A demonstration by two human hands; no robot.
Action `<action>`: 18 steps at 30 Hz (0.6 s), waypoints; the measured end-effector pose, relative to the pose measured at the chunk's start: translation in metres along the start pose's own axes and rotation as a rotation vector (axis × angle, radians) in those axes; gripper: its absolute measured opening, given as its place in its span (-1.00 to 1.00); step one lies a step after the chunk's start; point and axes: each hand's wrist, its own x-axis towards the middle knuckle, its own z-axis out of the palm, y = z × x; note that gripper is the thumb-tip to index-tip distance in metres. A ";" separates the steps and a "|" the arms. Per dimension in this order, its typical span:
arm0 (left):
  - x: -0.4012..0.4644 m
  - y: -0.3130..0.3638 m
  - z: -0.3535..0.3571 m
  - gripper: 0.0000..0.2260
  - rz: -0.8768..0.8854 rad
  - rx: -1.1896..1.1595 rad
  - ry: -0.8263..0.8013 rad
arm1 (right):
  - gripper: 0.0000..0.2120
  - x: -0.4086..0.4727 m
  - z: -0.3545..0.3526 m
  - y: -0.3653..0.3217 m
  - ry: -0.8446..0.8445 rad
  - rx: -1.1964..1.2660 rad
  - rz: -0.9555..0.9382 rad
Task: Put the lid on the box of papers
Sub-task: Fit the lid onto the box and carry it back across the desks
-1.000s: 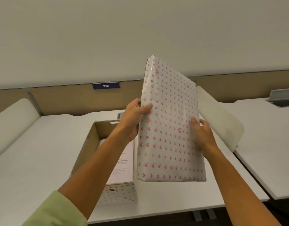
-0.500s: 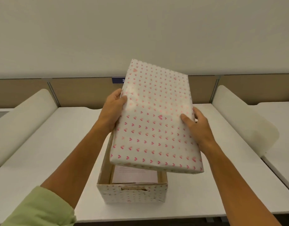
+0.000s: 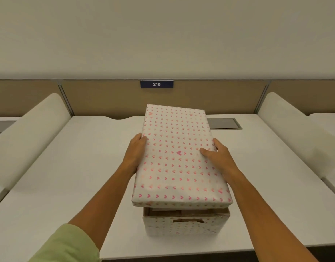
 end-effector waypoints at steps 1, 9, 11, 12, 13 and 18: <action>0.002 -0.006 0.002 -0.73 -0.023 -0.002 -0.007 | -0.30 0.001 0.002 0.002 -0.006 -0.018 0.018; 0.014 -0.039 0.021 -0.77 -0.128 -0.032 -0.042 | -0.31 0.007 0.006 0.024 -0.042 -0.060 0.149; 0.016 -0.043 0.024 -0.80 -0.142 -0.038 -0.044 | -0.30 0.009 0.007 0.027 -0.040 -0.074 0.166; 0.016 -0.046 0.027 -0.80 -0.147 -0.042 -0.045 | -0.29 0.010 0.007 0.027 -0.038 -0.091 0.169; 0.016 -0.048 0.029 -0.81 -0.145 -0.043 -0.045 | -0.28 0.010 0.006 0.028 -0.034 -0.108 0.171; 0.013 -0.057 0.034 -0.80 -0.121 -0.043 -0.035 | -0.27 0.012 0.005 0.038 -0.058 -0.066 0.204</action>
